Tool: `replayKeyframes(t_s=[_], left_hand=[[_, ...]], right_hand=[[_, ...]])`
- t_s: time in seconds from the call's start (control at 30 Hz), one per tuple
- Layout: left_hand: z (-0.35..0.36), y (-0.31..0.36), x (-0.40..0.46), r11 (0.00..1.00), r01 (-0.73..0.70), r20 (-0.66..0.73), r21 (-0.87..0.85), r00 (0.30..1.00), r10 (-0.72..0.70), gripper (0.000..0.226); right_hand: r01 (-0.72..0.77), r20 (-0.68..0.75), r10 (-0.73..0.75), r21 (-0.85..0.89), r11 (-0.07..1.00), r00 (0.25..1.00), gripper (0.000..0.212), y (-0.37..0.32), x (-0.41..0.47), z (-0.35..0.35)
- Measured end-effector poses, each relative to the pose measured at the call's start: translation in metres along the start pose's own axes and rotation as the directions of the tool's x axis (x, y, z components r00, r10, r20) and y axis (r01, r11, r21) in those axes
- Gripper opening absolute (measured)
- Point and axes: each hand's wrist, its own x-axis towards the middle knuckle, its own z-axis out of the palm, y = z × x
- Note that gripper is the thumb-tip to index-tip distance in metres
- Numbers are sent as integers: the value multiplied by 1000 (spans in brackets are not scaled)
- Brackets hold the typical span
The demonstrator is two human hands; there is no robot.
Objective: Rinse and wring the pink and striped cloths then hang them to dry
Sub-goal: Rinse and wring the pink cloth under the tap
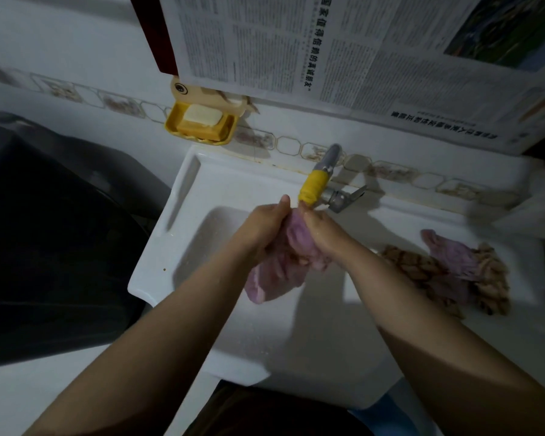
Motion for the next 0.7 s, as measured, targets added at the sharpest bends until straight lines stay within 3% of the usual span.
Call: replayKeyframes(t_s=[0.07,0.23,0.27,0.33,0.43,0.5,0.57,0.6,0.7], left_hand=[[-8,-2,4,995,-51,15,81,999,49,46],[-16,-14,2,931,-79,76,356,996,55,59],[-16,-21,1,924,-84,106,374,993,48,63],[-16,-35,-2,963,-115,96,244,991,94,62],[-10,-40,6,994,-107,-158,18,981,109,53],[-4,-33,14,997,-45,-247,-60,969,29,49],[9,-26,17,980,50,-162,-190,983,-82,43],[18,-24,17,959,124,-100,-253,983,-154,40],[38,-22,17,931,212,-89,-296,965,-248,48]], right_hand=[[29,72,-31,37,999,997,41,7,-4,0],[97,-179,-39,330,939,983,25,12,9,-4],[104,-204,-15,431,897,979,25,10,14,-6],[123,-257,13,506,854,966,22,6,19,-12],[138,-328,-2,391,910,945,27,3,11,-9],[156,-269,-104,181,971,957,45,2,1,15],[165,-214,-171,-46,985,962,54,1,-2,36],[141,-269,-166,-112,984,949,50,2,4,36],[12,-451,-55,-97,995,891,29,1,20,19]])
